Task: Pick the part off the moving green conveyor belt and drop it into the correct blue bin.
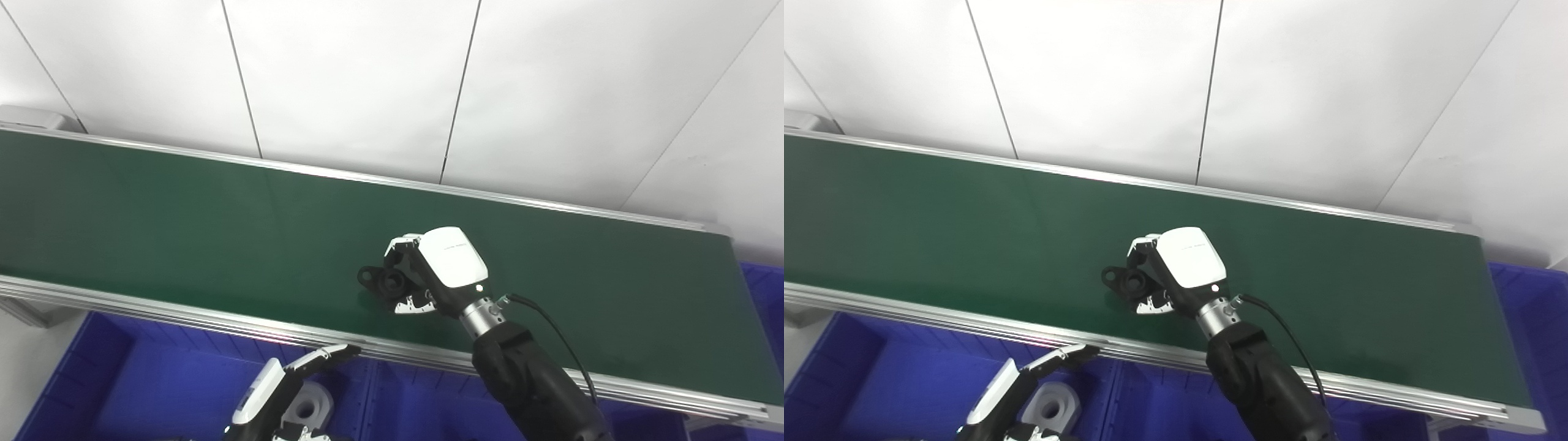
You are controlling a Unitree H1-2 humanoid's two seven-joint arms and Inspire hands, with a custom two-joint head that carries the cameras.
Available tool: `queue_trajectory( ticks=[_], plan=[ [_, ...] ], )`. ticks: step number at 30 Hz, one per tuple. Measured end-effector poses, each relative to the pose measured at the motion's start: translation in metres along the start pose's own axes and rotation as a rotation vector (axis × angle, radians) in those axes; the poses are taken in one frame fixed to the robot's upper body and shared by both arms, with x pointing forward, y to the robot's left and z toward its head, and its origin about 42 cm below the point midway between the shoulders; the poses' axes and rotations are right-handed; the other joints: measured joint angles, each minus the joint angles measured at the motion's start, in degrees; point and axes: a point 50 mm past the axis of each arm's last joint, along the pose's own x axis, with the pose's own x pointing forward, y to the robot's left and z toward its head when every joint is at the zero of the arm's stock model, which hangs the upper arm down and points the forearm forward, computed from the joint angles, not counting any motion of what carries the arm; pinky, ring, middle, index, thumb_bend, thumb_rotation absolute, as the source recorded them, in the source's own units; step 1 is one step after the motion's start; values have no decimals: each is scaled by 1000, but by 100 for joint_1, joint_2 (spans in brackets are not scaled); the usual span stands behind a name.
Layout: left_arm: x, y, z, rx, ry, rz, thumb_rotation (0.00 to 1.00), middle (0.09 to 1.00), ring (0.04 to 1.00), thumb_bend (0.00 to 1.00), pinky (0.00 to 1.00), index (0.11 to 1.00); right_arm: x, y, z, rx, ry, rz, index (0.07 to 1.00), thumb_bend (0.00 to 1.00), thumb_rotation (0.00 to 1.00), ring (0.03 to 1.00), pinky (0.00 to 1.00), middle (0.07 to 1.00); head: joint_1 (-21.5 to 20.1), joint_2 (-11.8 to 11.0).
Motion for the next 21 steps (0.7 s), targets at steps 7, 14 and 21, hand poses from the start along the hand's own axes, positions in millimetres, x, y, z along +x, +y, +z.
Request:
queue_trajectory(
  ticks=[7, 14, 21],
  plan=[
    [-1, 0, 1, -4, -1, 2, 696, 801, 771, 738, 718, 803, -29, -26, 11, 68, 4, -59, 475, 491, 0, 453, 307, 571, -53, 53],
    [-2, 2, 2, -5, -3, 2, 699, 802, 771, 747, 715, 802, -77, -27, 9, 117, 75, -54, 501, 486, 0, 421, 273, 567, -105, 158],
    [-5, 10, 6, -7, -9, 0, 685, 802, 773, 741, 719, 801, -120, -26, 22, 206, 122, -56, 488, 489, 0, 432, 290, 559, -272, 395]
  ],
)
